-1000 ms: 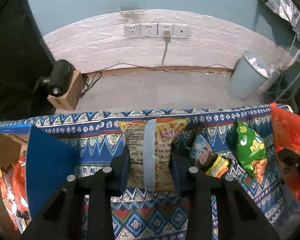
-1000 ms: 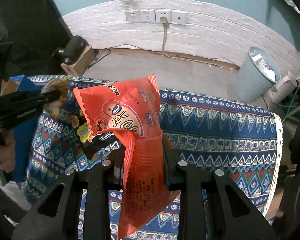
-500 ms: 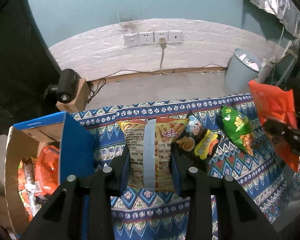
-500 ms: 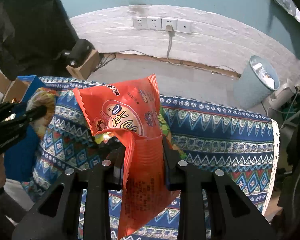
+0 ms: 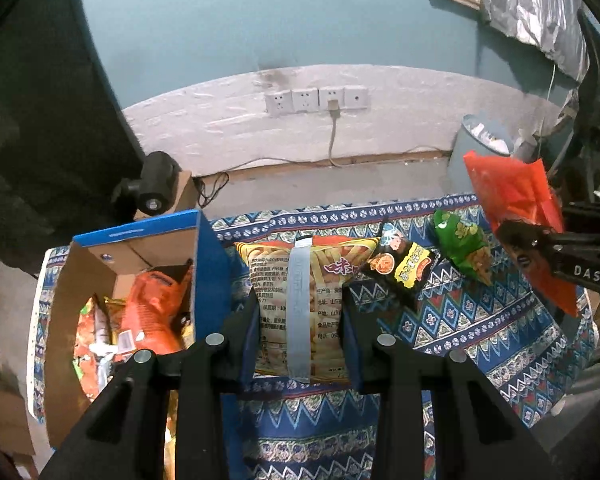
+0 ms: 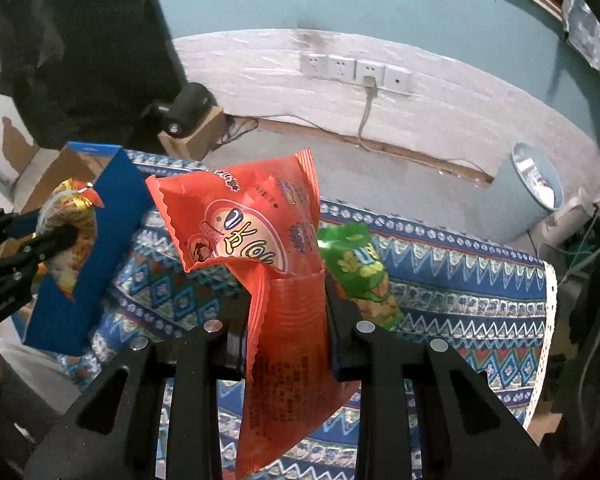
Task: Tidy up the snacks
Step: 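Lift both bags and carry them over the cardboard box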
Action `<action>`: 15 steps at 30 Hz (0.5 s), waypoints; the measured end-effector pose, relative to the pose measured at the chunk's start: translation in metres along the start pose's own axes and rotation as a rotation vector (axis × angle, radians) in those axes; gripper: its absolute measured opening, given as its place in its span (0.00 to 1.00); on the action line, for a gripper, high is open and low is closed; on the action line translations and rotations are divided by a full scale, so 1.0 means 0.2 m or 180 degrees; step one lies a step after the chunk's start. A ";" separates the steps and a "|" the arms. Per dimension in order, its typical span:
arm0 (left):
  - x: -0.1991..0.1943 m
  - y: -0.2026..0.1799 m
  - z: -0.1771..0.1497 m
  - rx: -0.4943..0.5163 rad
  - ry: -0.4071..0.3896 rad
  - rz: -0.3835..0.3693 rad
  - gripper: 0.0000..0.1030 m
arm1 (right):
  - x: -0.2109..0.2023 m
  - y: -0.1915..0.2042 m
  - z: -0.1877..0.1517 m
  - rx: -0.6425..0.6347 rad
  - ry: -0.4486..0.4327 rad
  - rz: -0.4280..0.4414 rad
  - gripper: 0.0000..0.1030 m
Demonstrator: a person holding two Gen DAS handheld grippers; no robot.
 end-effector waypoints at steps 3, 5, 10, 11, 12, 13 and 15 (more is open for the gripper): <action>-0.05 0.03 -0.01 -0.0008 -0.0048 0.0003 0.35 | -0.03 0.07 0.01 -0.0059 -0.0037 0.0020 0.25; -0.08 0.05 -0.03 0.0000 -0.0074 0.0004 0.35 | -0.06 0.13 0.02 -0.0115 -0.0064 0.0032 0.25; -0.17 0.10 -0.05 0.0040 -0.0191 0.0082 0.35 | -0.10 0.27 0.05 -0.0235 -0.0118 0.0068 0.25; -0.19 0.12 -0.05 0.0042 -0.0225 0.0108 0.35 | -0.10 0.30 0.06 -0.0258 -0.0127 0.0079 0.25; -0.20 0.13 -0.05 0.0042 -0.0250 0.0130 0.35 | -0.11 0.32 0.06 -0.0277 -0.0136 0.0089 0.25; -0.22 0.15 -0.05 0.0040 -0.0286 0.0151 0.35 | -0.11 0.35 0.07 -0.0303 -0.0143 0.0099 0.25; -0.26 0.19 -0.05 0.0017 -0.0342 0.0181 0.35 | -0.12 0.41 0.09 -0.0357 -0.0158 0.0121 0.25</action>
Point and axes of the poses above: each gripper's, at about its wrist camera, not at the fingertips, and x roughly the way its jaws point, y to its left, z to its top, the point moved 8 cm from there along x, roughly the way its jaws point, and after that the axes turned 8 degrees about y, right-handed, at the moved point
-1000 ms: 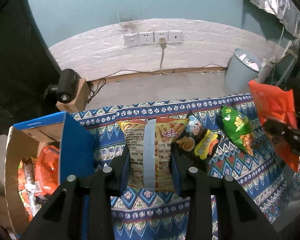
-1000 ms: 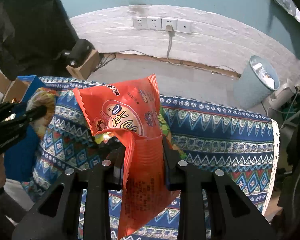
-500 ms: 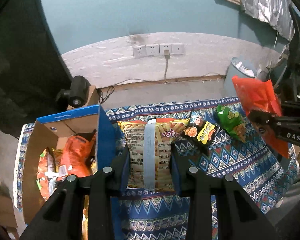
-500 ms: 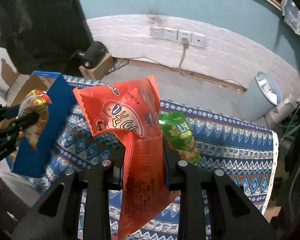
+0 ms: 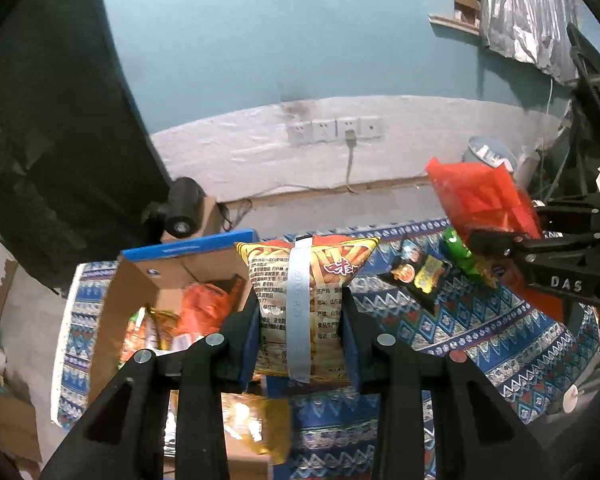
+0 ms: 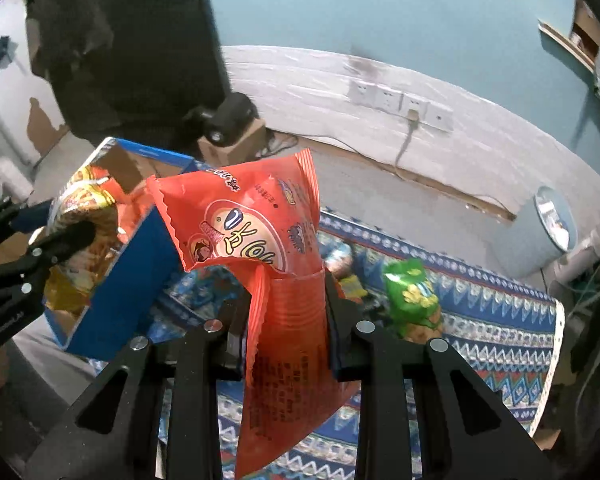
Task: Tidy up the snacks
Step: 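Lift both bags and carry them over the cardboard box, then open both tools to drop the bags into the box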
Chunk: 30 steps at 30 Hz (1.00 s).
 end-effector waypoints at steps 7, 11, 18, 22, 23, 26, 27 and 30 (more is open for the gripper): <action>-0.03 0.19 -0.01 -0.0204 0.0000 -0.0001 0.35 | 0.02 0.20 0.11 -0.0190 -0.0040 0.0091 0.25; -0.02 0.32 -0.04 -0.0341 0.0016 0.0024 0.35 | 0.04 0.31 0.17 -0.0288 -0.0054 0.0149 0.25; 0.01 0.52 -0.11 -0.0572 0.0098 0.0103 0.35 | 0.08 0.51 0.26 -0.0464 -0.0077 0.0244 0.25; 0.04 0.65 -0.17 -0.0721 0.0182 0.0202 0.35 | 0.11 0.63 0.31 -0.0572 -0.0067 0.0305 0.26; 0.05 0.68 -0.18 -0.0737 0.0190 0.0240 0.35 | 0.12 0.66 0.33 -0.0595 -0.0063 0.0321 0.26; 0.07 0.74 -0.21 -0.0784 0.0228 0.0349 0.35 | 0.16 0.76 0.36 -0.0684 -0.0035 0.0363 0.26; 0.07 0.76 -0.22 -0.0801 0.0244 0.0350 0.35 | 0.17 0.79 0.36 -0.0710 -0.0024 0.0369 0.26; 0.10 0.81 -0.26 -0.0874 0.0300 0.0360 0.35 | 0.22 0.88 0.38 -0.0807 0.0023 0.0395 0.26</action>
Point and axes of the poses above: each gripper's, at about its wrist camera, not at the fingertips, and x roughly the way its jaws point, y to its left, z to its top, the point moved 8 cm from there along x, roughly the way its jaws point, and after that the axes turned 8 degrees about y, right-handed, at the moved point
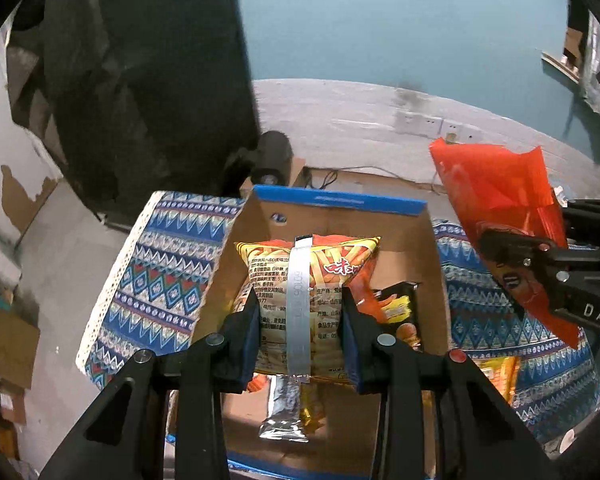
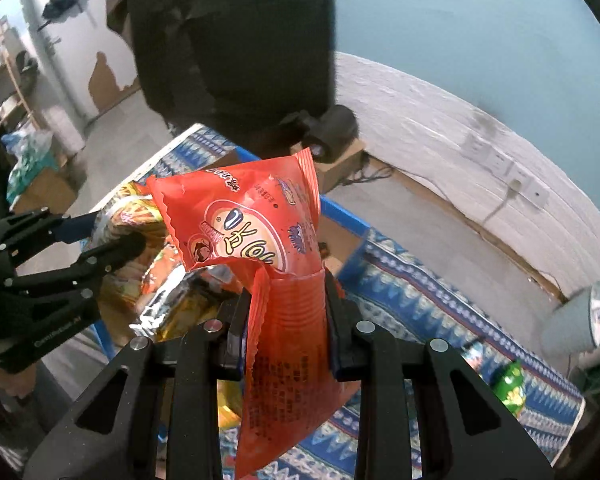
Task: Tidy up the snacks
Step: 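Open both tools to drop the bags into the box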
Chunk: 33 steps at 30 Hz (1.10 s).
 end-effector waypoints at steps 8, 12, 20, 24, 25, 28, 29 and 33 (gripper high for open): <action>0.05 0.10 -0.04 -0.0139 0.0101 0.0060 0.35 | 0.12 0.15 0.06 -0.0134 0.0111 0.0159 0.26; 0.05 0.12 -0.04 -0.0173 0.0121 0.0080 0.35 | 0.15 0.20 0.07 -0.0168 0.0140 0.0232 0.29; 0.06 0.18 -0.03 -0.0302 0.0153 0.0122 0.59 | 0.14 0.20 0.09 -0.0164 0.0091 0.0257 0.52; 0.04 0.17 -0.01 -0.0327 0.0117 0.0116 0.65 | 0.10 0.15 0.09 -0.0087 0.0028 0.0238 0.61; 0.04 0.16 -0.01 -0.0325 0.0114 0.0105 0.65 | 0.09 0.14 0.09 -0.0065 0.0016 0.0235 0.62; 0.02 0.12 0.00 -0.0311 0.0096 0.0032 0.68 | 0.06 0.09 0.07 -0.0018 -0.0001 0.0192 0.65; 0.02 0.10 0.01 -0.0306 0.0096 0.0000 0.69 | 0.06 0.06 0.05 -0.0001 0.0003 0.0180 0.65; 0.01 0.01 0.03 -0.0260 0.0095 -0.0114 0.69 | 0.04 -0.03 0.00 0.0089 0.0021 0.0120 0.66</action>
Point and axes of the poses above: each gripper's, at about its wrist camera, not at the fingertips, and x roughly the way its jaws point, y to its left, z to its top, the point moved 8 cm from there along x, roughly the way its jaws point, and after that the axes turned 8 degrees about y, right-handed, at the moved point
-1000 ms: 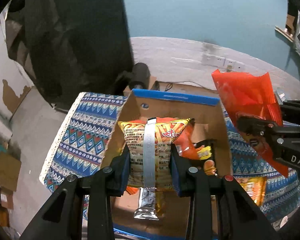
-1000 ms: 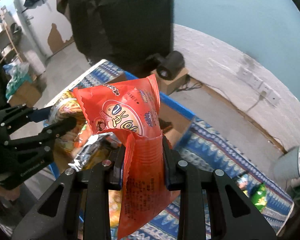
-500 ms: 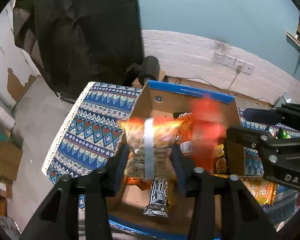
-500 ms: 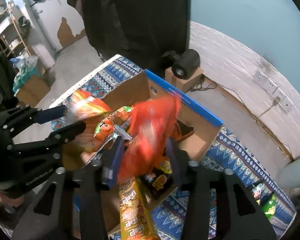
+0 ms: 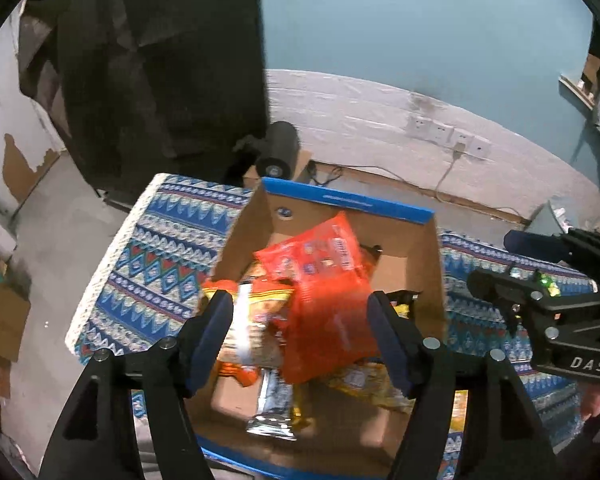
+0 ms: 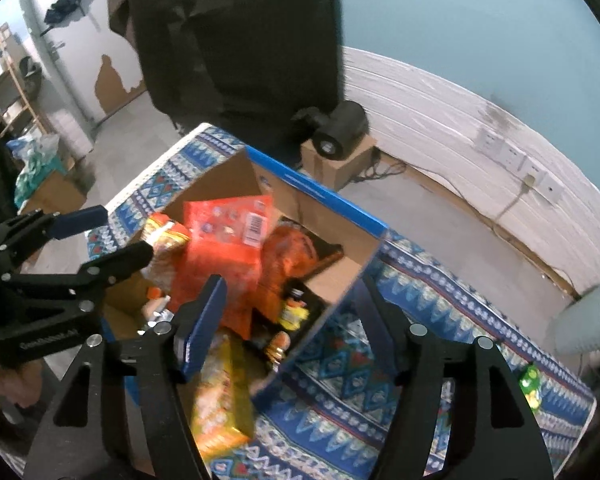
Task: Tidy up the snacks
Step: 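Open both tools to drop the bags into the box, then move both tools back over the remaining snack bags on the cloth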
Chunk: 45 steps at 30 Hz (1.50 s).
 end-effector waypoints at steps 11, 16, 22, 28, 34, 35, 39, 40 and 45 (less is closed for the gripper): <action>-0.04 -0.35 0.02 0.0339 -0.0041 -0.0110 0.76 | -0.14 -0.31 -0.15 0.0282 -0.0013 -0.0177 0.71; -0.02 -0.51 0.01 0.0532 0.0004 -0.0088 0.76 | -0.20 -0.46 -0.23 0.0386 0.0004 -0.0280 0.71; -0.01 -0.68 0.01 0.0677 0.0037 -0.0092 0.76 | -0.28 -0.61 -0.32 0.0468 0.0006 -0.0424 0.72; -0.02 -0.84 0.01 0.0794 0.0029 -0.0115 0.79 | -0.36 -0.74 -0.41 0.0560 -0.0029 -0.0497 0.72; 0.01 -0.98 -0.01 0.0945 0.0059 -0.0075 0.79 | -0.40 -0.87 -0.51 0.0700 -0.0018 -0.0531 0.73; 0.02 -1.00 -0.02 0.0970 0.0076 -0.0056 0.79 | -0.41 -0.89 -0.53 0.0719 -0.0012 -0.0539 0.73; 0.07 -1.09 -0.05 0.1054 0.0137 0.0006 0.80 | -0.42 -0.99 -0.62 0.0828 -0.0006 -0.0565 0.77; 0.07 -1.10 -0.05 0.1067 0.0153 0.0004 0.81 | -0.42 -1.01 -0.63 0.0847 0.0002 -0.0565 0.77; 0.15 -1.20 -0.10 0.1116 0.0298 -0.0023 0.84 | -0.40 -1.13 -0.74 0.0953 0.0087 -0.0614 0.77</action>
Point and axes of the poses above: each gripper's, at about its wrist camera, not at the fingertips, and x roughly the way its jaws point, y to its left, z to its top, the point moved 8 cm from there along x, roughly the way its jaws point, and after that the axes turned 8 degrees about y, right-handed, at the moved point
